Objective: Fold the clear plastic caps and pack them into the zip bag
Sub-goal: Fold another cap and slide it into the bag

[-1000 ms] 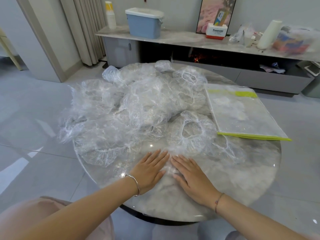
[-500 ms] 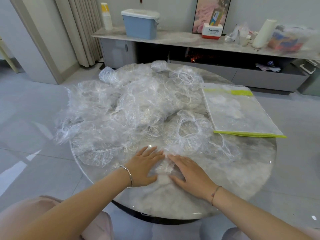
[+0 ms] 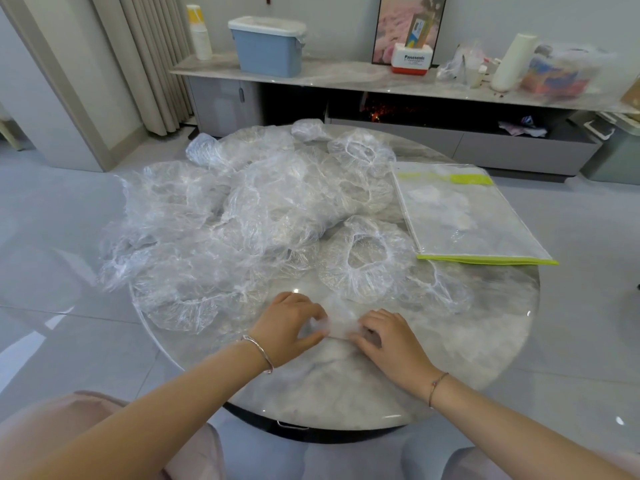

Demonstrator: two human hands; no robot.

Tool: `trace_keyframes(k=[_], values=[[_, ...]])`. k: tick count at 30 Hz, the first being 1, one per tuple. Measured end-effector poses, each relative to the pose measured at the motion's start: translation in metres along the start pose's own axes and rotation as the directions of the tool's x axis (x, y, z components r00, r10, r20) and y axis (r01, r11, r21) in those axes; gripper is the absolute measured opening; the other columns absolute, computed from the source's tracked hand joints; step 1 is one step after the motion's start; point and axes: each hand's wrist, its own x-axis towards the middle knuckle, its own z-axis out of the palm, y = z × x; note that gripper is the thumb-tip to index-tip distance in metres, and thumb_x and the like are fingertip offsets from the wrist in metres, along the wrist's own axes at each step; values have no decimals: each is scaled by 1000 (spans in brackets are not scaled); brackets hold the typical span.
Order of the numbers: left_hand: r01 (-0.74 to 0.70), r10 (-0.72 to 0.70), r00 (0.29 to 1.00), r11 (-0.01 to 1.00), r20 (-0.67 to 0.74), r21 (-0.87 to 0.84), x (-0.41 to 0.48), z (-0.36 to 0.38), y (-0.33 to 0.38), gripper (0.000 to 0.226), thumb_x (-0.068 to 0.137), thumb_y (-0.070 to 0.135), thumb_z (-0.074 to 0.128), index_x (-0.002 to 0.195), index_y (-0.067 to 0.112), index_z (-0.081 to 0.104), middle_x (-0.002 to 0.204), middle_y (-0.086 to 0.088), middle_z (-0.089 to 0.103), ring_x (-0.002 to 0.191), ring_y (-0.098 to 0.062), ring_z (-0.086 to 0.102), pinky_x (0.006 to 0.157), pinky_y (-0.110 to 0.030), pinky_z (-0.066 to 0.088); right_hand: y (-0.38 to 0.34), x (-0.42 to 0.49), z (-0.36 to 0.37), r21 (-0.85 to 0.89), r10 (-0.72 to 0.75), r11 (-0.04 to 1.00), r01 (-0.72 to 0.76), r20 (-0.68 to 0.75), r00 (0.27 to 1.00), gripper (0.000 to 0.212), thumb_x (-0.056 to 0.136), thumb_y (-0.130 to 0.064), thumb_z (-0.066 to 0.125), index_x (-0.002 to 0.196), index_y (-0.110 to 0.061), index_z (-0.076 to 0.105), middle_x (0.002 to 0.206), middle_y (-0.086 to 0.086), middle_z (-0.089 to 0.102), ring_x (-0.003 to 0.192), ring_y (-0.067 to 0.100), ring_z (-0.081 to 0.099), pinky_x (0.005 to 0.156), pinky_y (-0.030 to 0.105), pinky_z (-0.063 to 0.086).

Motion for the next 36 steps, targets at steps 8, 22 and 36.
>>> trace_keyframes(k=[8,22,36], values=[[290,-287,957,950,41,-114,10,6,0,22,82,34,62,66,35,46,80,10,64,85,-6,46,83,-21,29,-3,17,0,308,244,924,-226,-22,970,14,85,-31,69,83,-25,57,66,-7,57,61,3,51,62,17,43],[427,-413,902,819,123,-383,31,-14,10,57,77,53,67,124,23,54,110,15,53,110,-6,47,90,-17,34,-12,46,-15,532,287,786,-315,136,948,20,75,-19,79,71,-18,59,66,-8,58,57,-2,51,62,12,42],[306,-306,940,570,149,-763,81,-37,68,13,79,27,73,80,15,72,70,10,67,68,2,62,67,-7,46,-6,33,-104,646,306,626,-437,312,899,14,82,-24,71,69,-20,68,57,-8,48,56,4,42,59,13,38]])
